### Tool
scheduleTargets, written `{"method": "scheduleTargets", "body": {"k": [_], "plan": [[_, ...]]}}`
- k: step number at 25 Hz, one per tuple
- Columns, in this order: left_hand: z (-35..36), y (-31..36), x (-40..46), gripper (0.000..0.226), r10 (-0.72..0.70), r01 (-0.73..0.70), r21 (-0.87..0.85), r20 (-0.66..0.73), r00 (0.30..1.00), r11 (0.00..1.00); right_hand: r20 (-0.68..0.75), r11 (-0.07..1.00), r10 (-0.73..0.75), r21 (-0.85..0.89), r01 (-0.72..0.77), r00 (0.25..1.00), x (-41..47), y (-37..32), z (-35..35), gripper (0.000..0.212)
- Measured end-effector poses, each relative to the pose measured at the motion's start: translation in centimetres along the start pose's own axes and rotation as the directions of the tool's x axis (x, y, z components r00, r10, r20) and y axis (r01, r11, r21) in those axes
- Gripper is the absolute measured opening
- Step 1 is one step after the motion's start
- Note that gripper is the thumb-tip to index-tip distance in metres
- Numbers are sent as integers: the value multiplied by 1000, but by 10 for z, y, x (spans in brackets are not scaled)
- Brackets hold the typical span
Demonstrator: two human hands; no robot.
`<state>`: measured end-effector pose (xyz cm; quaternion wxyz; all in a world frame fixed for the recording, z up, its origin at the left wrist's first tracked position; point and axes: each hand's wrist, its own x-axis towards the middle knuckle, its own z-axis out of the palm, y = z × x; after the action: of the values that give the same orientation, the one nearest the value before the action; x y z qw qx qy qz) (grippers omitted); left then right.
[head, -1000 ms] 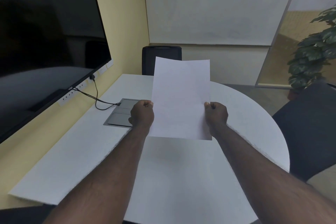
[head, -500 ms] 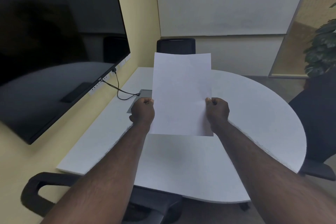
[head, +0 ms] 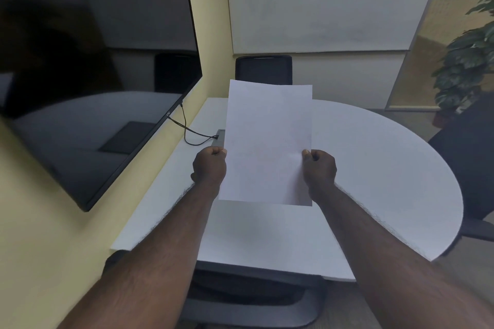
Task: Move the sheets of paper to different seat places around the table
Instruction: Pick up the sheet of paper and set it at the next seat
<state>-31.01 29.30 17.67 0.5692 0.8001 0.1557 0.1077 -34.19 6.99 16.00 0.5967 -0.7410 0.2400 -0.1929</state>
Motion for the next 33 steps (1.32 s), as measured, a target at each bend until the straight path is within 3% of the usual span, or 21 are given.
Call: {"method": "scheduleTargets", "body": {"k": [9, 18, 33], "plan": [[-23, -33, 24, 8, -29, 29, 3, 25, 999, 1000, 1, 999, 32, -18, -32, 999, -18, 4, 36, 32], [2, -50, 57, 8, -61, 60, 33, 31, 998, 998, 25, 997, 48, -68, -47, 999, 10, 25, 60, 43], [24, -101, 120, 13, -151, 138, 116, 105, 983, 984, -20, 985, 108, -134, -109, 994, 42, 66, 118, 36]]}}
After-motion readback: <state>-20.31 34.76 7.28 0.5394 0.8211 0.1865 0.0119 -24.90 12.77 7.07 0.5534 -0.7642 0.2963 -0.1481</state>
